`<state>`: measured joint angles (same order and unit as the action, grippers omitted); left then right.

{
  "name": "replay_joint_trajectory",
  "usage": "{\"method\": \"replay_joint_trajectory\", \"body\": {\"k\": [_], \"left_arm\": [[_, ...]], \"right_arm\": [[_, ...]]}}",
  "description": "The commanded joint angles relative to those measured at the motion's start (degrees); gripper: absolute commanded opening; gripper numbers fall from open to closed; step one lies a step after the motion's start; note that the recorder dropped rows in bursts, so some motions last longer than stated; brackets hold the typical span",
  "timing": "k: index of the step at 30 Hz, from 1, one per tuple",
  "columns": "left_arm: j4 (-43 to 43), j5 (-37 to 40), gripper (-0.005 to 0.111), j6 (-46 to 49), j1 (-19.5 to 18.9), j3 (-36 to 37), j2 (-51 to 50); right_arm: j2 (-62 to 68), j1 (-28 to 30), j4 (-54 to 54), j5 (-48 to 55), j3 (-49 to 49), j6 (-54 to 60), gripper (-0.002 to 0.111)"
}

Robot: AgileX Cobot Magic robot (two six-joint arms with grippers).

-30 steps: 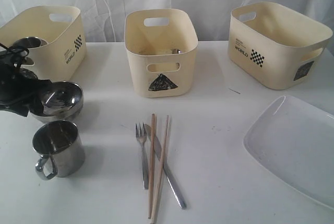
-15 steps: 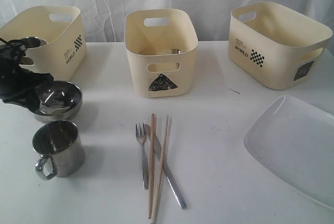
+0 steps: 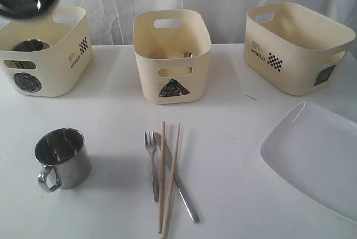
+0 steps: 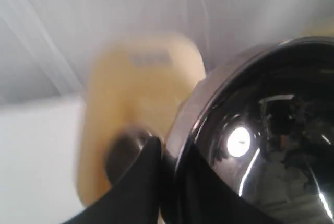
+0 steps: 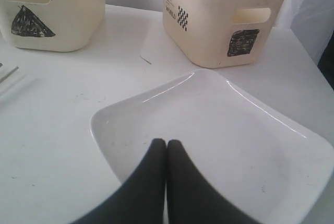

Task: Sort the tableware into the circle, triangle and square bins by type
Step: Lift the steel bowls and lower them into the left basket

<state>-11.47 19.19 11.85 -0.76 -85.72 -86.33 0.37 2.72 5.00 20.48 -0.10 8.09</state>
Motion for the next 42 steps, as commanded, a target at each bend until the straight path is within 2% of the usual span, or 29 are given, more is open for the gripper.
{"method": "replay_joint_trajectory", "body": {"k": [1,3,5,12,17,22,24,27,31,33,35,39,42], "left_arm": [[2.0,-34.9,0.000,3.4,-0.1,-0.2,-2.6],[2.3,-47.2,0.000,4.8,-0.1,-0.2,-6.9],[2.3,-52.1,0.000,4.8,-0.1,-0.2,-11.5],[7.9,-48.6,0.001,4.7,-0.1,-0.4,-24.9],[8.7,-47.4,0.021,4.5,-0.1,-0.4,-29.3],[8.7,-49.2,0.047,-1.6,0.1,-0.4,-31.6],[8.7,-49.4,0.054,-3.7,0.1,-0.4,-31.6],[8.7,-49.6,0.058,-4.5,0.1,-0.4,-30.3],[8.7,-49.0,0.058,-4.5,0.1,-0.4,-25.7],[8.7,-46.8,0.058,-4.4,0.1,-0.4,-21.8],[8.7,-40.3,0.058,-4.4,0.1,-0.4,-16.9],[7.7,-13.9,0.056,-4.6,0.2,-0.4,-6.5],[7.7,9.1,0.051,-4.6,0.2,-0.4,-1.6]], "right_arm": [[-0.4,0.0,-0.3,-0.4,0.1,-0.3,0.000],[-0.4,0.0,-0.3,-0.4,0.1,-0.3,0.000],[-0.4,0.0,-0.3,-0.4,0.1,-0.3,0.000],[-0.4,0.0,-0.3,-0.4,0.1,-0.3,0.000],[-0.4,0.0,-0.3,-0.4,0.1,-0.3,0.000],[-0.4,0.0,-0.3,-0.4,0.1,-0.3,0.000],[-0.4,0.0,-0.3,-0.4,0.1,-0.3,0.000],[-0.4,0.0,-0.3,-0.4,0.1,-0.3,0.000],[-0.4,0.0,-0.3,-0.4,0.1,-0.3,0.000],[-0.4,0.0,-0.3,-0.4,0.1,-0.3,0.000],[-0.4,0.0,-0.3,-0.4,0.1,-0.3,0.000],[-0.4,0.0,-0.3,-0.4,0.1,-0.3,0.000],[-0.4,0.0,-0.3,-0.4,0.1,-0.3,0.000]]}}
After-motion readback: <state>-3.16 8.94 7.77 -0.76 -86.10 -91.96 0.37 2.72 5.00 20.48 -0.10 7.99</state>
